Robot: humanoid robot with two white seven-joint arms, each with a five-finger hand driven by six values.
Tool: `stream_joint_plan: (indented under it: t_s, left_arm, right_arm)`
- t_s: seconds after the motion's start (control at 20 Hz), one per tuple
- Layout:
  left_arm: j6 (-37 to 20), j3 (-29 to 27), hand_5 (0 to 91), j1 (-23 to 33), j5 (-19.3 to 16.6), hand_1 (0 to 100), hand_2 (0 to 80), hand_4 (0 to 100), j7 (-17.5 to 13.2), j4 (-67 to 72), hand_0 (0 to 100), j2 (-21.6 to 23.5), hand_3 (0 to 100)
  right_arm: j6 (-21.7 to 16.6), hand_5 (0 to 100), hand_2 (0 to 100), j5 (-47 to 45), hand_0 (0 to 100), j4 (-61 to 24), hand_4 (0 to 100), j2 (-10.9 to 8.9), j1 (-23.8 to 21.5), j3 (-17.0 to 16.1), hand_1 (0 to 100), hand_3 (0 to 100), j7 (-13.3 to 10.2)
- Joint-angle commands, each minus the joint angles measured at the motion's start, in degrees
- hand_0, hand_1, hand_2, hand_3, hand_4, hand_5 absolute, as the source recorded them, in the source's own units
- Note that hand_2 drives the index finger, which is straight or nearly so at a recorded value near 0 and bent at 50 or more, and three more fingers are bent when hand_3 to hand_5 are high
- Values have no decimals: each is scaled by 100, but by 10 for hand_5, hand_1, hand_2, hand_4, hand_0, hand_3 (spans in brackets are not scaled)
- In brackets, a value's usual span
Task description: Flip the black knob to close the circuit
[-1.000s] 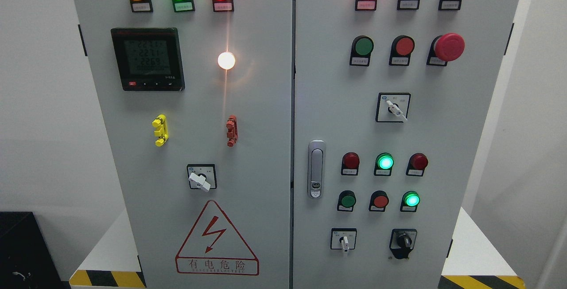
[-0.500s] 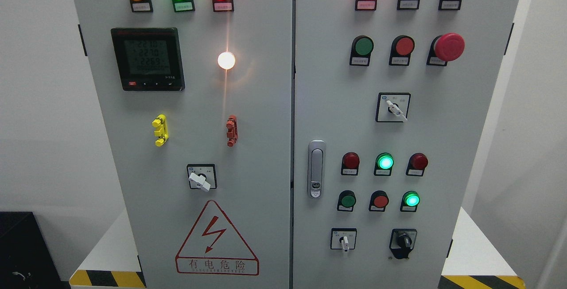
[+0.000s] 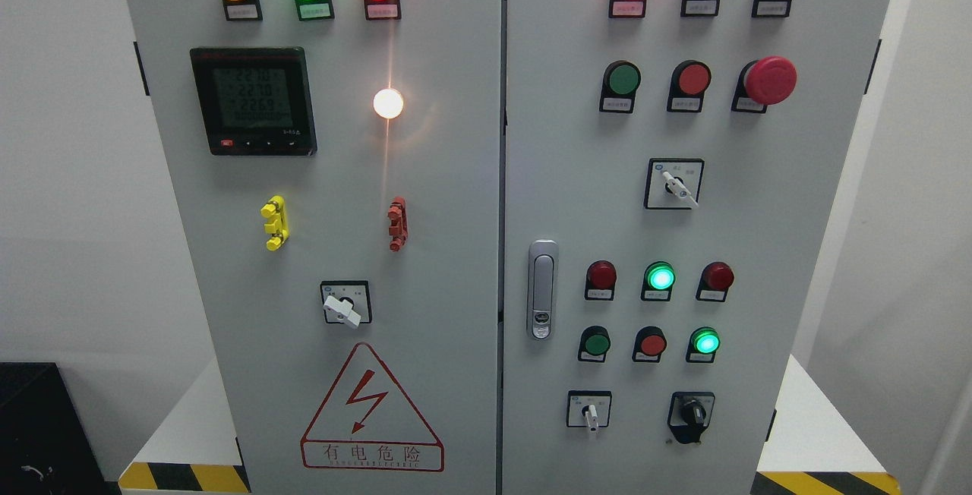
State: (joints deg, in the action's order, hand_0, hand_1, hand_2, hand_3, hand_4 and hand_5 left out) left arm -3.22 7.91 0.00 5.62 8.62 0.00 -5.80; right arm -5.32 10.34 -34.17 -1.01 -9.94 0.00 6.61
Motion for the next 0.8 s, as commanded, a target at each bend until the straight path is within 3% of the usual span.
stream_joint_plan:
  t_s: [0.0, 0.2, 0.5, 0.75]
  left_arm:
    - [-3, 0, 0, 132, 0, 556, 0, 0, -1, -167, 120, 0, 0]
    - [-3, 0, 0, 132, 0, 556, 0, 0, -1, -167, 120, 0, 0]
    - [-3, 0, 0, 132, 0, 556, 0, 0, -1, -167, 120, 0, 0]
    - [-3, 0, 0, 132, 0, 556, 0, 0, -1, -167, 120, 0, 0]
  right_arm:
    - [-4, 494, 436, 1038, 0, -1995, 596, -206, -25, -254, 47, 672, -168]
    - [5, 616, 524, 1856, 0, -2804, 670, -145, -61, -562, 36, 755, -221]
    - [5, 838, 706, 2849, 0, -3727, 804, -127, -43, -572, 16, 900, -643]
    - [5, 911, 772, 3466, 0, -4343, 868, -127, -17, -545, 0, 952, -793]
